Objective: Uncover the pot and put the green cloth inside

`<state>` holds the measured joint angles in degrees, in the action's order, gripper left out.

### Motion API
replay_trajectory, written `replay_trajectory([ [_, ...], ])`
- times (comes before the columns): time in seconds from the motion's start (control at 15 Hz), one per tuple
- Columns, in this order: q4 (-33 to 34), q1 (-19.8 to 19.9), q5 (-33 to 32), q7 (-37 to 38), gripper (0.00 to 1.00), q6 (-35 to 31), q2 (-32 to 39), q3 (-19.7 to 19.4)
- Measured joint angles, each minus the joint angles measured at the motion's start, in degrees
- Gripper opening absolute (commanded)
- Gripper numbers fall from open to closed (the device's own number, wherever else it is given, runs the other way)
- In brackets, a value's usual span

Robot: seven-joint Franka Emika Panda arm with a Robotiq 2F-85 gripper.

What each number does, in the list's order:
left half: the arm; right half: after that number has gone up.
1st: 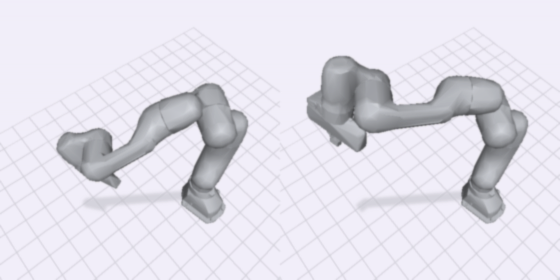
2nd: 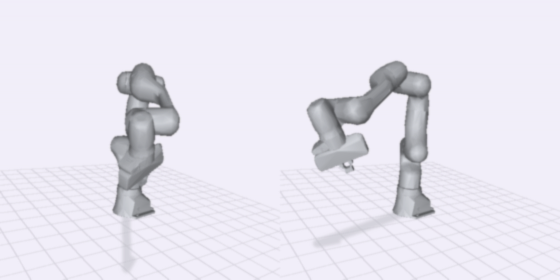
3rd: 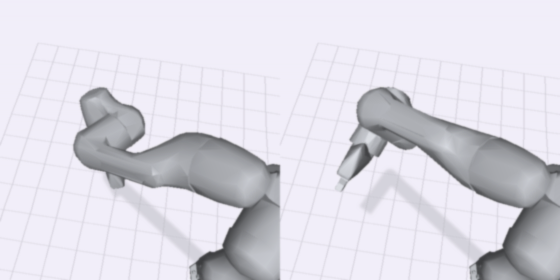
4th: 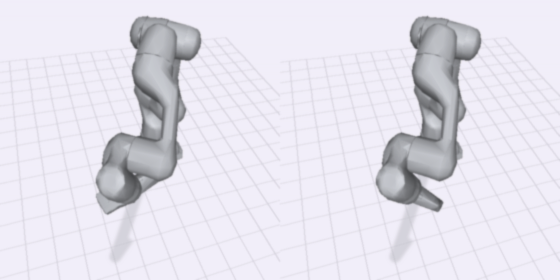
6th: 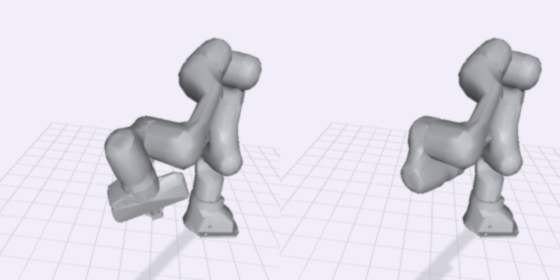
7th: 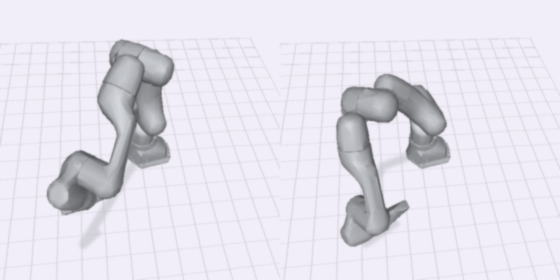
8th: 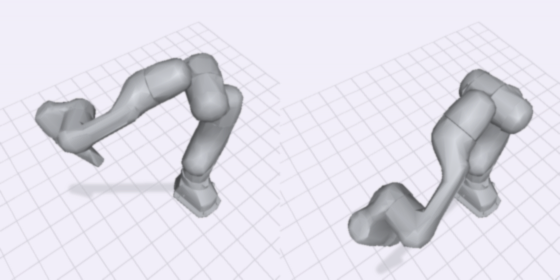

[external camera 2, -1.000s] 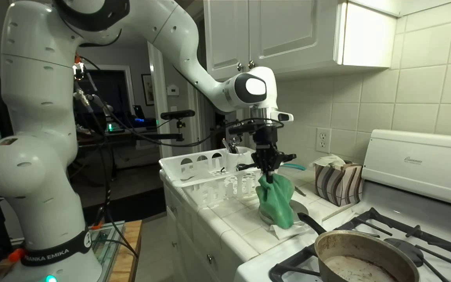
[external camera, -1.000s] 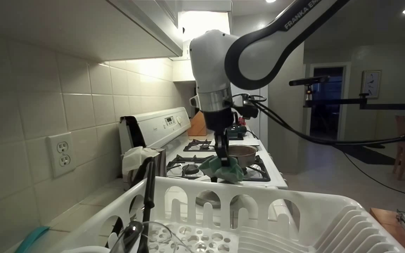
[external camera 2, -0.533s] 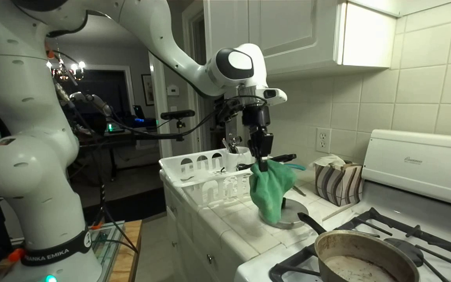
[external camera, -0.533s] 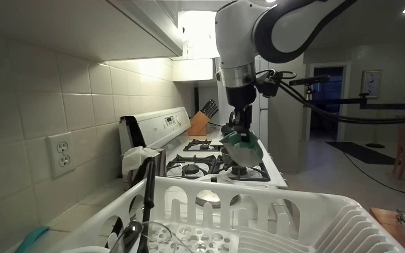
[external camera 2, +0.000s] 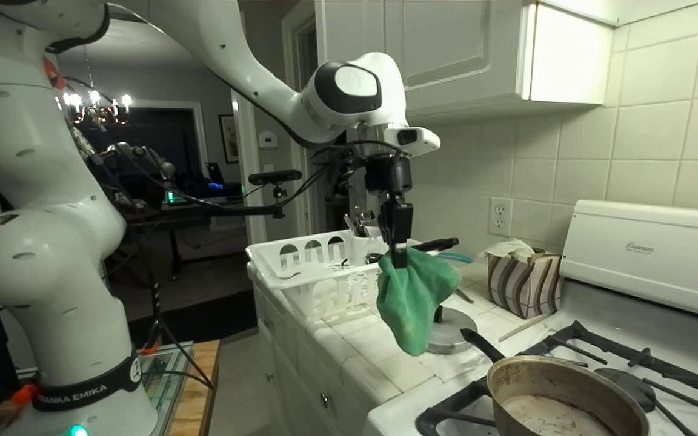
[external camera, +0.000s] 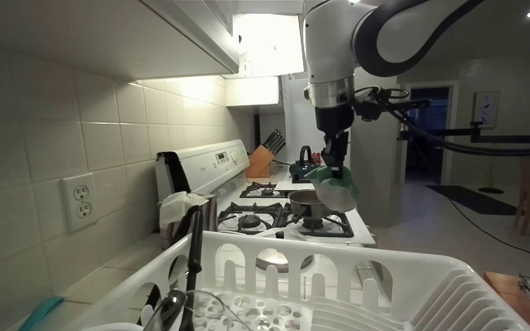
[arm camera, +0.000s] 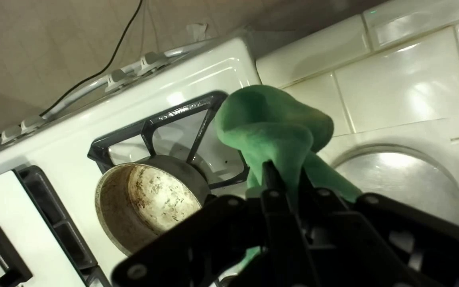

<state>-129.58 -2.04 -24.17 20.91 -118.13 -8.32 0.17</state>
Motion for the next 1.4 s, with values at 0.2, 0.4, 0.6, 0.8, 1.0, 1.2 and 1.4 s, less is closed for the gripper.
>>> replay_trajectory([
  [0.2,0.1,2.9,0.0,1.1,0.02,0.0,0.3,-1.1],
  [0.4,0.9,8.3,0.0,1.1,0.02,-0.7,1.1,-5.1],
  [0.6,3.9,11.7,0.0,1.5,0.02,-1.3,3.4,-7.9],
  [0.8,9.4,12.1,0.1,4.1,0.02,-1.4,7.2,-8.2],
  [1.0,15.2,11.6,1.4,5.5,0.02,-2.2,11.9,-8.1],
  [1.2,19.1,11.8,7.7,3.7,0.02,-4.4,16.5,-8.8],
  [1.4,20.8,12.7,15.5,-2.0,0.02,-7.3,20.0,-9.6],
])
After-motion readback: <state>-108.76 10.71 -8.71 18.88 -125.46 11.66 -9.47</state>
